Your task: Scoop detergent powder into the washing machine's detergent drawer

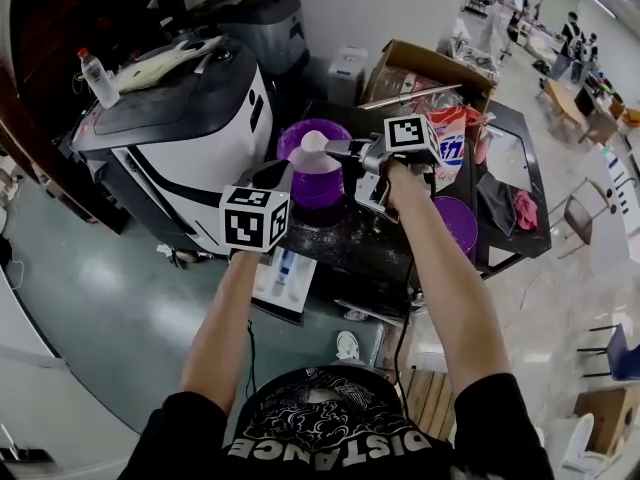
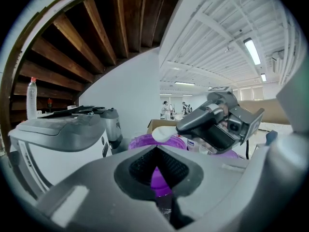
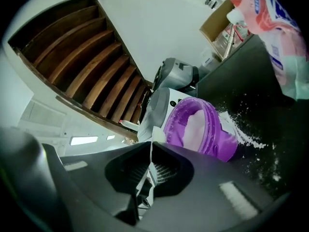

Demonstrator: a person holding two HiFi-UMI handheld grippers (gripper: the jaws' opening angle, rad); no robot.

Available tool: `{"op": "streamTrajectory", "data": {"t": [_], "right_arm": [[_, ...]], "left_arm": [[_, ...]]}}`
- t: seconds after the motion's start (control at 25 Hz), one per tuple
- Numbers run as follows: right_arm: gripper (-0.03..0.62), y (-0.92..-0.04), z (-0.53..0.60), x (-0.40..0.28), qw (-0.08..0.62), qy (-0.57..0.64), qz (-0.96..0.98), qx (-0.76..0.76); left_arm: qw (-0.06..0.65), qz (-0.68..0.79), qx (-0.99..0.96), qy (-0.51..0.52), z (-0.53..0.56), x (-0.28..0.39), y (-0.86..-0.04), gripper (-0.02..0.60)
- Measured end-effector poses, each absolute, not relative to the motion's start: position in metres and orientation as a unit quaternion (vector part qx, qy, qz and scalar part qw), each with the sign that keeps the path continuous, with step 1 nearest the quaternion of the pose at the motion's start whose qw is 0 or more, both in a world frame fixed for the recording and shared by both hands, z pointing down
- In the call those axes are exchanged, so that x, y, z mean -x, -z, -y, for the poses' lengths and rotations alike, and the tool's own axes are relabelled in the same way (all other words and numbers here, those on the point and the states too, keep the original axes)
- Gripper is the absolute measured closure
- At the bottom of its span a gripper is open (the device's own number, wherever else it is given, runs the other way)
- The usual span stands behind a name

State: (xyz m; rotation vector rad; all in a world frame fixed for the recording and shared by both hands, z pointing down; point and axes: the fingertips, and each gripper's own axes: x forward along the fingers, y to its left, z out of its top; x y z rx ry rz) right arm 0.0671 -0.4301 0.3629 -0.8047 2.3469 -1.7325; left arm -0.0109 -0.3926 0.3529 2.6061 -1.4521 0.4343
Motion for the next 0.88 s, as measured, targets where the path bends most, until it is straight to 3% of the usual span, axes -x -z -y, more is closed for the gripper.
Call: {"op": "streamTrajectory", "data": {"t": [0.36,0.88], "right_arm": [[0.559,-0.358,0.397,-0.055,0.129,0.586,-0.756,0.263],[0.559,-0.381,0.345,-0.029,0.163,0.59,-0.748,0.257]], "left_arm": [[0.067,0.481,-0.862,-0.148,0.365,0.033,-0.364,0.58],[0.066,0.486,-0.859,-0.148,0.321,0.07,-0.39,0.581]]}}
